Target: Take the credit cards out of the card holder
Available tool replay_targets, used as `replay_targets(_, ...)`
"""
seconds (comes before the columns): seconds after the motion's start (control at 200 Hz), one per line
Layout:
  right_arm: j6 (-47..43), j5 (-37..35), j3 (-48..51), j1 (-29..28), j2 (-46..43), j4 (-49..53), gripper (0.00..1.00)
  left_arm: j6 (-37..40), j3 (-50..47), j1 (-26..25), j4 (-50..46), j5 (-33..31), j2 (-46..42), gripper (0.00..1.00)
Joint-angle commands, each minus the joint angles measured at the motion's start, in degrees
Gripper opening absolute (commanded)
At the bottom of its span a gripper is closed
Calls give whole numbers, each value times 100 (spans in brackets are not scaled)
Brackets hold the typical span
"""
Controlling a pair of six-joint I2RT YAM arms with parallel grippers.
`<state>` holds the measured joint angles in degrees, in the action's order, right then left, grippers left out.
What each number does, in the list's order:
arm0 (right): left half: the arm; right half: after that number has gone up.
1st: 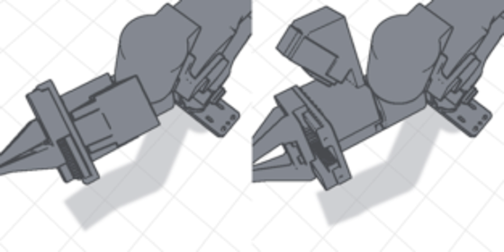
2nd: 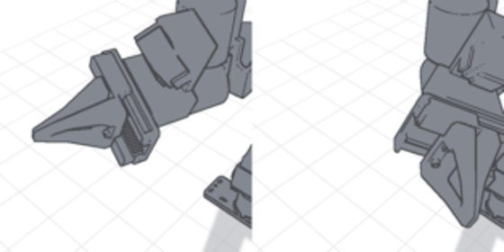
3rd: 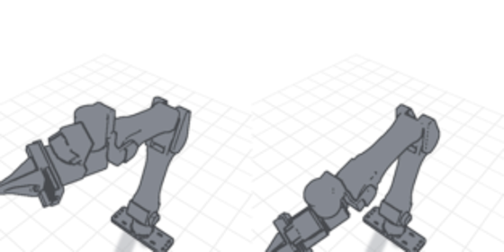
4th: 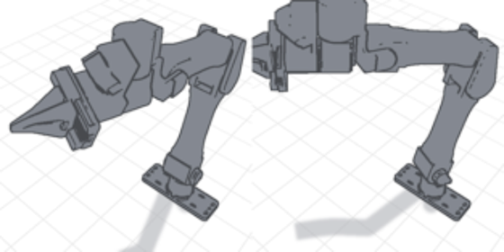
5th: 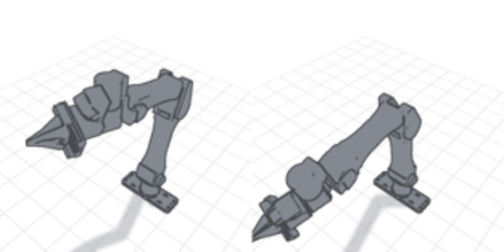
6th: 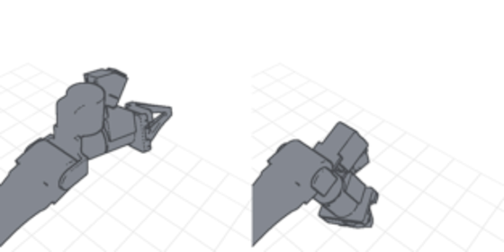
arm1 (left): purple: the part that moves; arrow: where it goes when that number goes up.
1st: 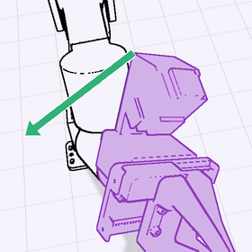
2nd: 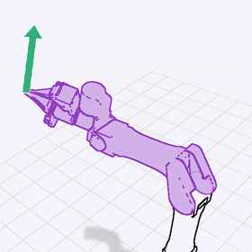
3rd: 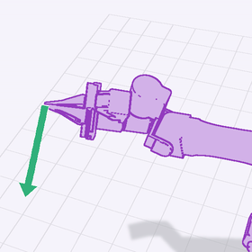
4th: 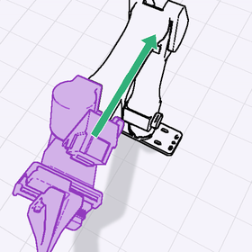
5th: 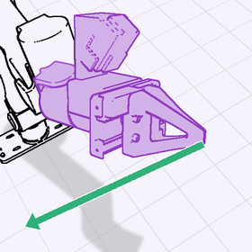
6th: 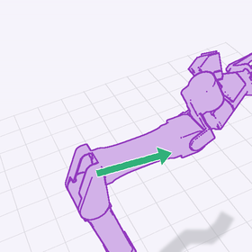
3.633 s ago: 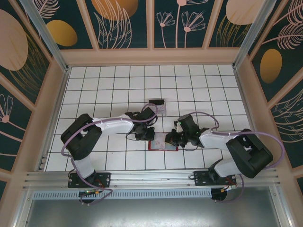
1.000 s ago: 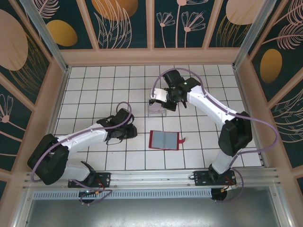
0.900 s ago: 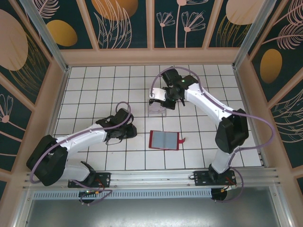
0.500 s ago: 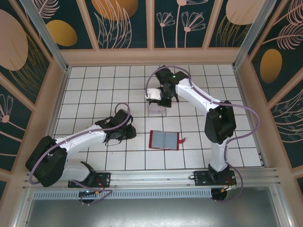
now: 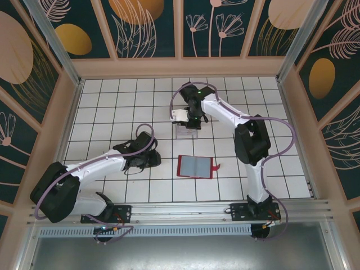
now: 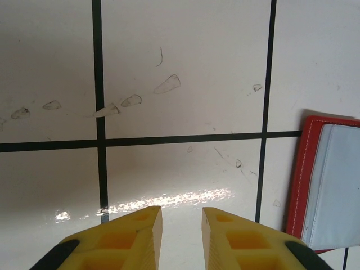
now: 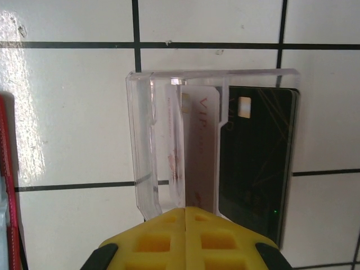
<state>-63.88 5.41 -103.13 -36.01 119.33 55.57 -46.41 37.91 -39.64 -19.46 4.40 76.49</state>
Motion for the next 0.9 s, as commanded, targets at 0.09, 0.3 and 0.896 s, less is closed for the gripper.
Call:
replay_targets(0.09,-109,98,-198,-98,237,176,0,-84,-56,44,118,12,-120,27)
replay_targets(0.3,-4,-35,-174,-96,209,-33,16,-98,-47,51,136,15,-125,27)
replay_targets(0.896,1122,-1090,1815,106,-1470,-2426,37,174,539,153,76,-511,404,33)
